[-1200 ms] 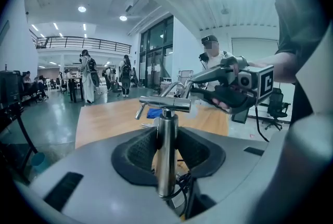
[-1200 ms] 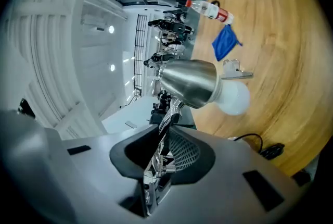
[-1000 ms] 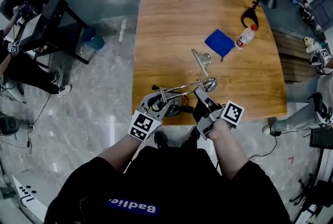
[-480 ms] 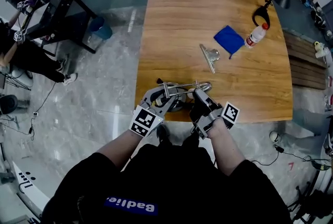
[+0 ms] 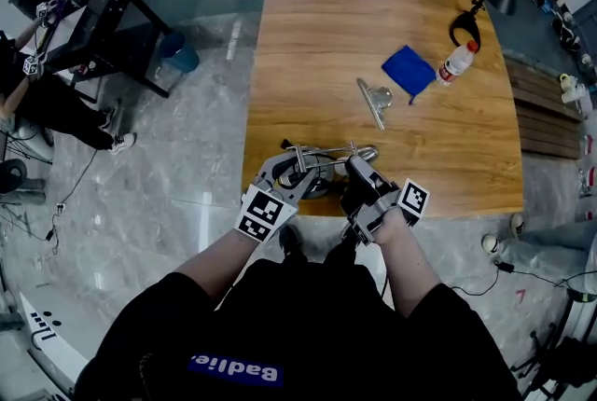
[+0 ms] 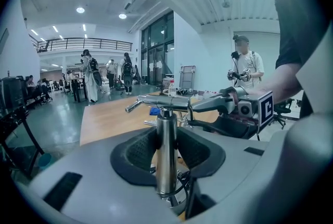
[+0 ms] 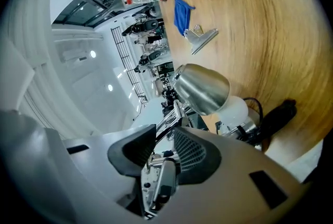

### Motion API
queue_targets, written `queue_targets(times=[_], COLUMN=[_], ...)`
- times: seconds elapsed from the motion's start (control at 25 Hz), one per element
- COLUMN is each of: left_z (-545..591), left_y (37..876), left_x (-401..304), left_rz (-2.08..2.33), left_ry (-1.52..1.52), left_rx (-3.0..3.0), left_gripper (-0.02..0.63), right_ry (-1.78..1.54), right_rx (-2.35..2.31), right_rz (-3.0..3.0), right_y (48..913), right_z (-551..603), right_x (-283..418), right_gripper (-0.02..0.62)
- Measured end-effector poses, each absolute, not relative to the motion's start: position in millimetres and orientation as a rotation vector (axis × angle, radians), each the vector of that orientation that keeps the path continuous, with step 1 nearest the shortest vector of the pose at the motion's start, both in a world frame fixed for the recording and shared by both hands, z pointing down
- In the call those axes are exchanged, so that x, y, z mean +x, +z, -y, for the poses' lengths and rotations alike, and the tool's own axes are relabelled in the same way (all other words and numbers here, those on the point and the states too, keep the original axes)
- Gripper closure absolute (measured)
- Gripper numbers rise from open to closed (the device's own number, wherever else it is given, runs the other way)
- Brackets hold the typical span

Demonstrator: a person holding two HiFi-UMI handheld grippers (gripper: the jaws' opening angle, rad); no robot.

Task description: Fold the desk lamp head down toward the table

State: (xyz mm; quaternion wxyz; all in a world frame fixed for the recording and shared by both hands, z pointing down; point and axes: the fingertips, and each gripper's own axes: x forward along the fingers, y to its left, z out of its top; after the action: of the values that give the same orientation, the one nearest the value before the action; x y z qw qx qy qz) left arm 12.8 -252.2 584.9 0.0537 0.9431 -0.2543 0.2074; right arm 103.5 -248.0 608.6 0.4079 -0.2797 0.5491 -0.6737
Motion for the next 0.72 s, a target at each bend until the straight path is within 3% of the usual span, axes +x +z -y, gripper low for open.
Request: queue_targets(times=[0.04,0.08,0.16,0.36,0.72], left_z=[252,251,252,249,178], left_y=[586,587,586,575,561], left_x=[13,14,13,3,-38], left_rz=[0.754,0.734,0.703,0.657,0.863], left_ry=[0.64,0.645,0.638,0.551,0.448], left_rx=[2.865,2.867,2.878,2.899,2.739], left_gripper=[0.477,0.476,0.474,0.43,0.428], right_ry=[-1.682,-1.663,-1.635,-1.591,-1.52], right_rx=[-0.677,-0.657,-0.682,-0.798,-0.814], right_rz=[-1.377,-1.368,-1.369,-1.429,-1.71], right_y=[602,596,590,578,531], right_z=[248,247,241,203,130], right_x=[104,104,105,98,84], right_gripper=[0.455,0.363,0.336,0.336,0.337])
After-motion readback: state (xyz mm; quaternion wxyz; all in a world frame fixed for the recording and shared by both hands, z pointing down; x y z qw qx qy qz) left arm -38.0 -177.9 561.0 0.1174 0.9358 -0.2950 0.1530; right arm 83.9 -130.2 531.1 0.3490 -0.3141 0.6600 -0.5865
